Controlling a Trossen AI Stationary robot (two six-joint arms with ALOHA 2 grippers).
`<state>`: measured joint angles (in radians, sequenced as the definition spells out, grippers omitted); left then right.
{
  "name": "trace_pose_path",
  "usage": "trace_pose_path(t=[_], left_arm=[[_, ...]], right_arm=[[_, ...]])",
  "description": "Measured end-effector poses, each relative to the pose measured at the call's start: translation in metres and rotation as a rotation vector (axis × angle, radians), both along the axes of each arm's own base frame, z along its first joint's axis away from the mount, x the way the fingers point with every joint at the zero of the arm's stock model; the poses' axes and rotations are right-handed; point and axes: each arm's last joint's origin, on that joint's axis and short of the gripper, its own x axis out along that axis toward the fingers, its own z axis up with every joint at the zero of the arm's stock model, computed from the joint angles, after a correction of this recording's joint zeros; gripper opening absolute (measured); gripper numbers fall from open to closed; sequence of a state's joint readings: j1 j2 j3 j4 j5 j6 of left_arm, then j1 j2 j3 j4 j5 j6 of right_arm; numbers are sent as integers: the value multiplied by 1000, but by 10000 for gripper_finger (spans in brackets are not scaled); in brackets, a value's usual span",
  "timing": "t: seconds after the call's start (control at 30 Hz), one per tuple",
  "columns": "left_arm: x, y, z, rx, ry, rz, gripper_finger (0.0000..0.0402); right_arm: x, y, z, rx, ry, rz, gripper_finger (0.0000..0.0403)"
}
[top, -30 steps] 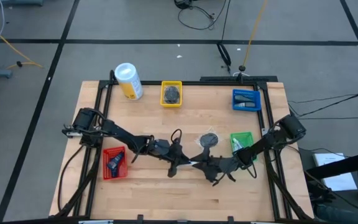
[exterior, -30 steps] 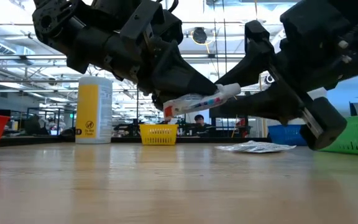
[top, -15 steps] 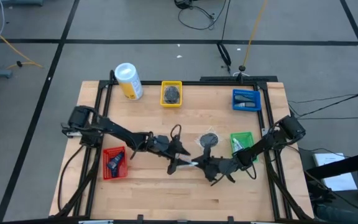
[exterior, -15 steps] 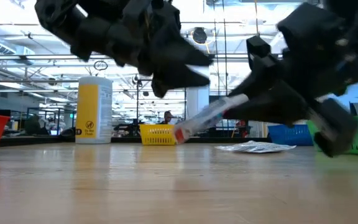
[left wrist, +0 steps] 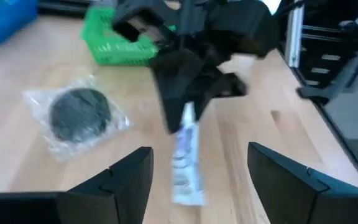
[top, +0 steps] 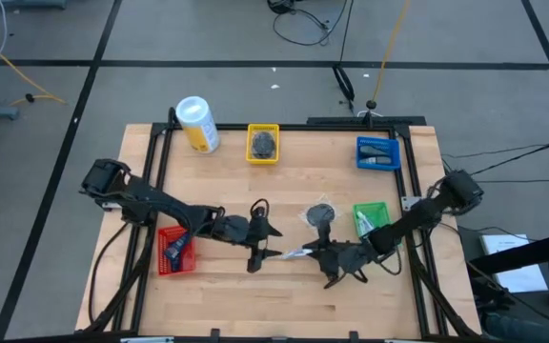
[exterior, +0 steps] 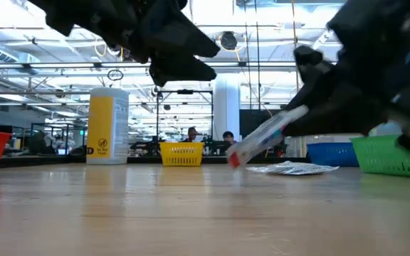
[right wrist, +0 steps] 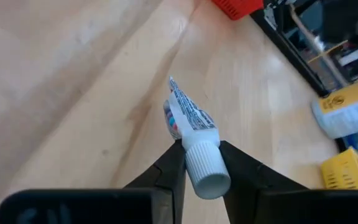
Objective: Pick & Place Travel size toiletries
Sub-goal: Put the toothpaste into the green bin
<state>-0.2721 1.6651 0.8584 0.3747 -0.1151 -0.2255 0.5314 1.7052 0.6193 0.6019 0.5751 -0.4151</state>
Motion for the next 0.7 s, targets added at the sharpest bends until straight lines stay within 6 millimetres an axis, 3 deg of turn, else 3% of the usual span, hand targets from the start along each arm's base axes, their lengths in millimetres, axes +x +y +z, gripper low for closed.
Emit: trace_pose_path(t=[0.17, 0.43, 0.7], left_arm=[[-4, -2, -6, 95, 53, 93, 258], [-4, 6, -9, 121, 83, 147, 258], [-4, 8, -9, 122, 88, 152, 257]], right_arm=[[-21, 2, 28, 70, 22, -60, 67], [-78, -5, 87, 133, 113, -217, 68], [-132, -37, 150, 488, 503, -521, 68]])
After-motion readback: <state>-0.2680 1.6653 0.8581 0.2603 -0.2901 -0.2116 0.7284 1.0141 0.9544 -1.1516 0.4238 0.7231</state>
